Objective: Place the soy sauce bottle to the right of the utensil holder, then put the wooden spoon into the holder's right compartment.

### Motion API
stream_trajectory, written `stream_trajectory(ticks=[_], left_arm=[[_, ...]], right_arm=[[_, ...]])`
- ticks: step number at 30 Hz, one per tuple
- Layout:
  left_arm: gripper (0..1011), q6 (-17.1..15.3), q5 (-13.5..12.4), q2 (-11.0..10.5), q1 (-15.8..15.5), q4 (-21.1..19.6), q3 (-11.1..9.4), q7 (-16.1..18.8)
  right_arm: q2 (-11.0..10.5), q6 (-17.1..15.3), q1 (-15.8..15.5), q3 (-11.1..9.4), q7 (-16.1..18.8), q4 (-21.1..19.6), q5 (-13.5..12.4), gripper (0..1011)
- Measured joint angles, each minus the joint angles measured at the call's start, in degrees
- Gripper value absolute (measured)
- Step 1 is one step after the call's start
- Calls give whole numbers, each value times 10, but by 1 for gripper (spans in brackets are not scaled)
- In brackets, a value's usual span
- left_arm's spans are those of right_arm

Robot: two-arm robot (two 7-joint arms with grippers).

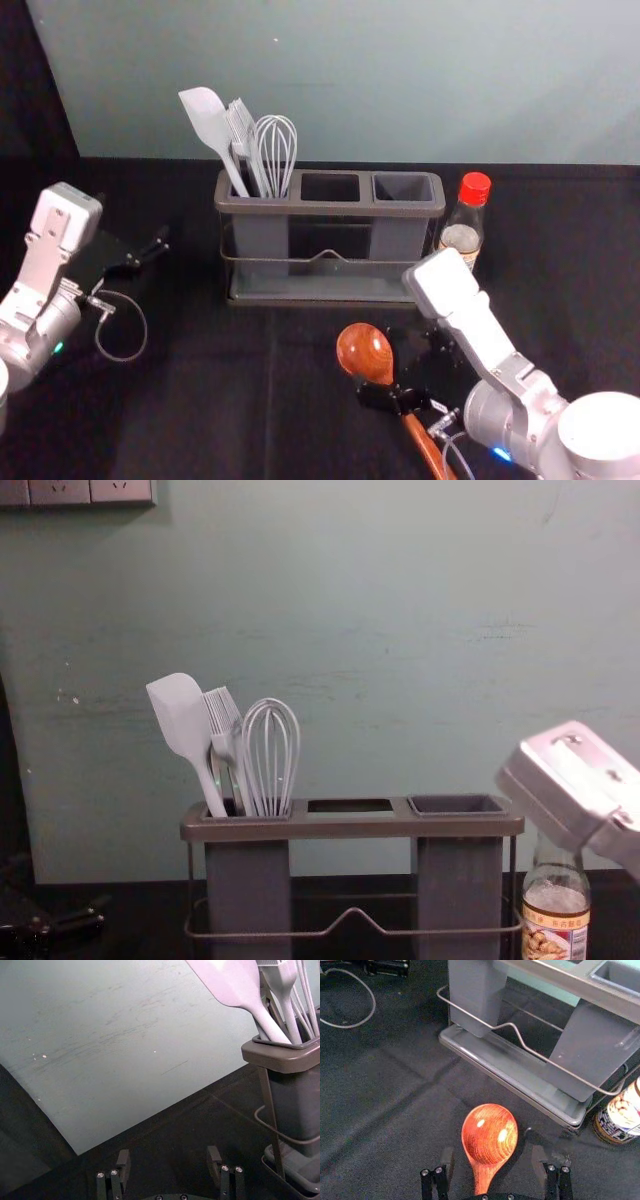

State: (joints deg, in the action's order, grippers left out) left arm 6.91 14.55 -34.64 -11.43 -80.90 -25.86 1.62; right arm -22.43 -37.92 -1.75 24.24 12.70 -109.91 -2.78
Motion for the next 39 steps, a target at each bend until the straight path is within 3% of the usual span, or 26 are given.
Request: stream_trajectory(ticks=[7, 16, 26, 39], left_arm=[[1005, 0, 0, 0, 0, 0, 0, 0], [1005, 0, 0, 0, 0, 0, 0, 0], [1005, 0, 0, 0, 0, 0, 0, 0], [1005, 0, 0, 0, 0, 0, 0, 0]], right_arm=[[29, -61, 24, 0, 8, 10, 2, 1002], [57, -103, 58, -2, 32, 46, -4, 1002], [80, -107, 75, -3, 35, 75, 8, 1002], [102, -103, 72, -9, 31, 84, 28, 1002]])
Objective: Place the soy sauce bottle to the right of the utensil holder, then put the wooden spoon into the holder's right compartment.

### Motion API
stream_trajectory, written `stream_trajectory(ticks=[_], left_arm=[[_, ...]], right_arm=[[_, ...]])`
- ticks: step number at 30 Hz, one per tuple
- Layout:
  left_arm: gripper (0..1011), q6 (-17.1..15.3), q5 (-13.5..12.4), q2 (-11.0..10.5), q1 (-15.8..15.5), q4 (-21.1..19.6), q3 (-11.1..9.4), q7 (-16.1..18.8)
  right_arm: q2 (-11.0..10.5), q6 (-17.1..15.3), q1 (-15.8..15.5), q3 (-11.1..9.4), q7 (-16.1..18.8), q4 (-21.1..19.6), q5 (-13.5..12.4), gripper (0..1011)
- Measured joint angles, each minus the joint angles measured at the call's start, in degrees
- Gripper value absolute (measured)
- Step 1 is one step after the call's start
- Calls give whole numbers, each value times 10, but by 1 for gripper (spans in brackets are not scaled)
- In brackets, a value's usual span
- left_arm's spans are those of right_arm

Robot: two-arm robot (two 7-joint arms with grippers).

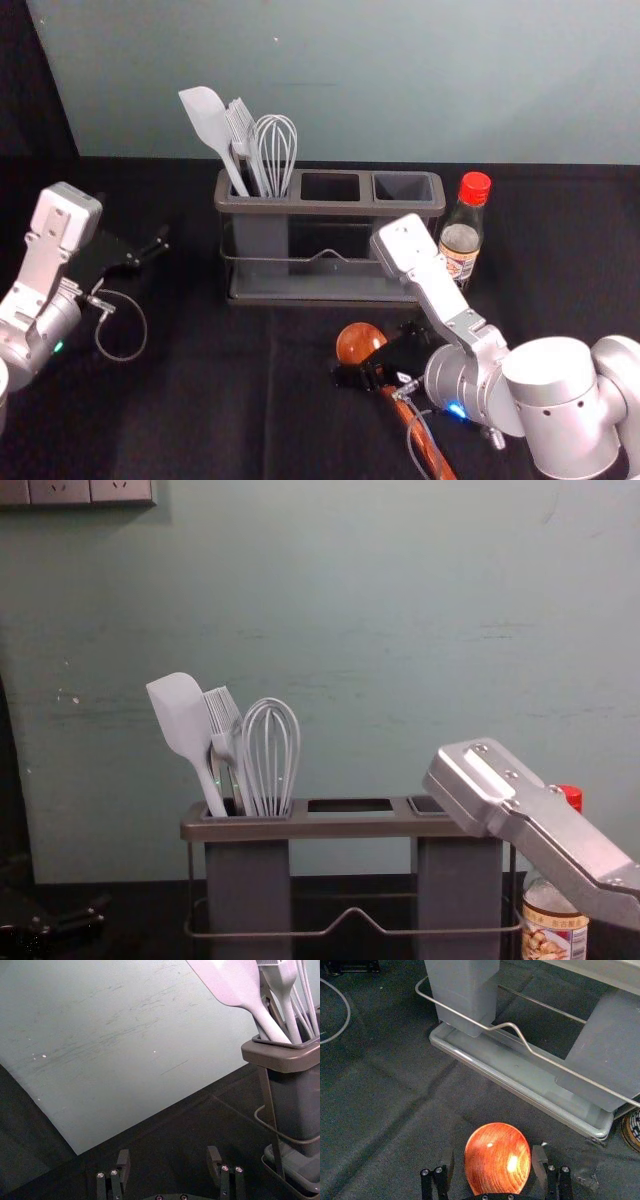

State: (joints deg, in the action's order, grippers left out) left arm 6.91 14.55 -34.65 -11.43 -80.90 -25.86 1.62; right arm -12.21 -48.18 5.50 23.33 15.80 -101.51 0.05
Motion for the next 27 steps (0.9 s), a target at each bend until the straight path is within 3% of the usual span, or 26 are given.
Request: stream_trajectory(ticks=[13, 27], left_arm=[[1005, 0, 0, 0, 0, 0, 0, 0], [1005, 0, 0, 0, 0, 0, 0, 0]], right_arm=[[21, 9, -12, -11, -8, 4, 16, 1002], [29, 13, -14, -19, 2, 9, 32, 1002]])
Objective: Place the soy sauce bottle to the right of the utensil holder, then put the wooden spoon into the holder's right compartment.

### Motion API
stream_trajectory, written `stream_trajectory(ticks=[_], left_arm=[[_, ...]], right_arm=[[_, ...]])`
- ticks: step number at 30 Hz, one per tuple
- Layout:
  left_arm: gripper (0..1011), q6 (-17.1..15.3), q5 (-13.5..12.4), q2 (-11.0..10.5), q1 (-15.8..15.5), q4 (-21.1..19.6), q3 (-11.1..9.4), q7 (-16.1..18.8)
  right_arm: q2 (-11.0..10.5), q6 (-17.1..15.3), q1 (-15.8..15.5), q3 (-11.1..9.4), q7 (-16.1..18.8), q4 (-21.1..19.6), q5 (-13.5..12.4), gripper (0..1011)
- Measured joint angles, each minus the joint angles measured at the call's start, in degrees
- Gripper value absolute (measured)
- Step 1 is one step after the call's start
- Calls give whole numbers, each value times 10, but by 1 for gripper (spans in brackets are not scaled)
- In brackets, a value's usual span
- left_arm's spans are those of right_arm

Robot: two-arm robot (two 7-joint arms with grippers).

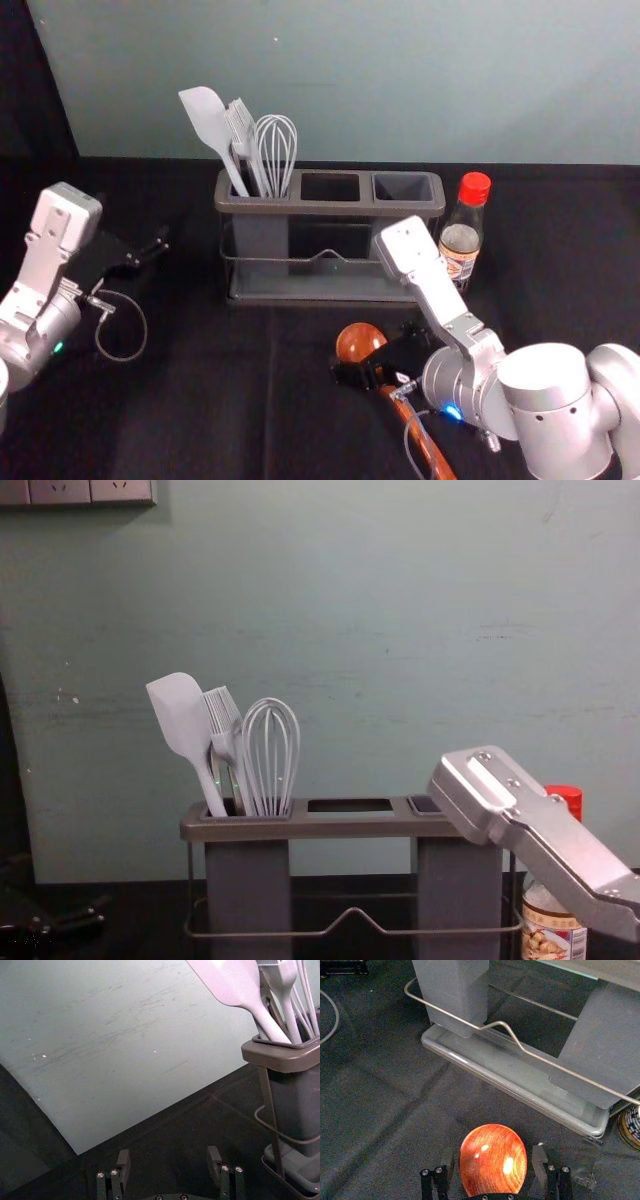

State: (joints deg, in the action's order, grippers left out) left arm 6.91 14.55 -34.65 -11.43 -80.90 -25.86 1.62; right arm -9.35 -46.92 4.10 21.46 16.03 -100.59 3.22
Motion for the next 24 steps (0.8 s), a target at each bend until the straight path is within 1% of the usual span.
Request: stream_trajectory(ticks=[24], left_arm=[[1005, 0, 0, 0, 0, 0, 0, 0]], right_arm=[[12, 0, 3, -5, 21, 11, 31, 1003]])
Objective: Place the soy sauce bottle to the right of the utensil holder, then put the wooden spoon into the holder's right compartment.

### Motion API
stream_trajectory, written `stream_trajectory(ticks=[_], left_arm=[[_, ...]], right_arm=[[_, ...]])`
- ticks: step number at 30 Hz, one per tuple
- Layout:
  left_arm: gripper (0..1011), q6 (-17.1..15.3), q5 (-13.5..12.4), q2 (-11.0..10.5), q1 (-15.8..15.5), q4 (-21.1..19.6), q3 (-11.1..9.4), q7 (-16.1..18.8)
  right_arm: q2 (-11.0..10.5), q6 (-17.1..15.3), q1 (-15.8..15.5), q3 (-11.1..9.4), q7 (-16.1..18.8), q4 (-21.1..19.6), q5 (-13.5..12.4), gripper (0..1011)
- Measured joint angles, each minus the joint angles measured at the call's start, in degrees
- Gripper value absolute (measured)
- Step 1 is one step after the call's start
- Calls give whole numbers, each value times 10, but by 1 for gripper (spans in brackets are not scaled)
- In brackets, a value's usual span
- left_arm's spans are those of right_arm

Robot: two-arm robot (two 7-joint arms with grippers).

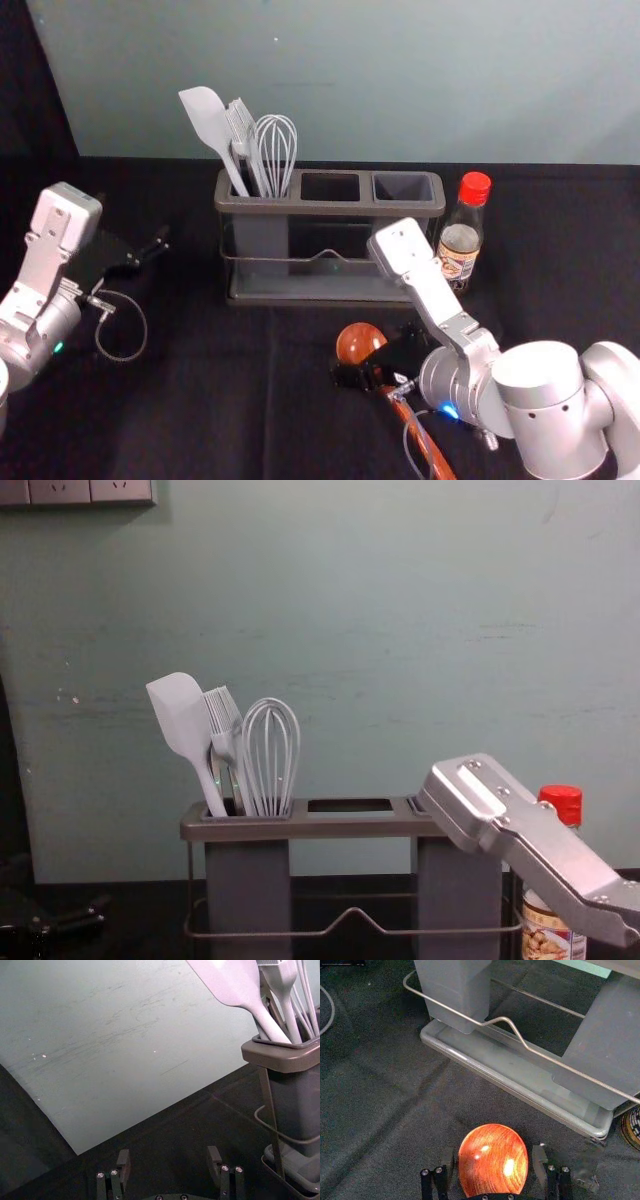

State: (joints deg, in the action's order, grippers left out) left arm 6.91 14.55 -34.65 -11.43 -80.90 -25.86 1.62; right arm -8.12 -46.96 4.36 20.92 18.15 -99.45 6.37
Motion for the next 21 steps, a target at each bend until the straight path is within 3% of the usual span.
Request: stream_trajectory(ticks=[21], left_arm=[[1005, 0, 0, 0, 0, 0, 0, 0]], right_arm=[[10, -1, 3, -4, 21, 7, 27, 1003]])
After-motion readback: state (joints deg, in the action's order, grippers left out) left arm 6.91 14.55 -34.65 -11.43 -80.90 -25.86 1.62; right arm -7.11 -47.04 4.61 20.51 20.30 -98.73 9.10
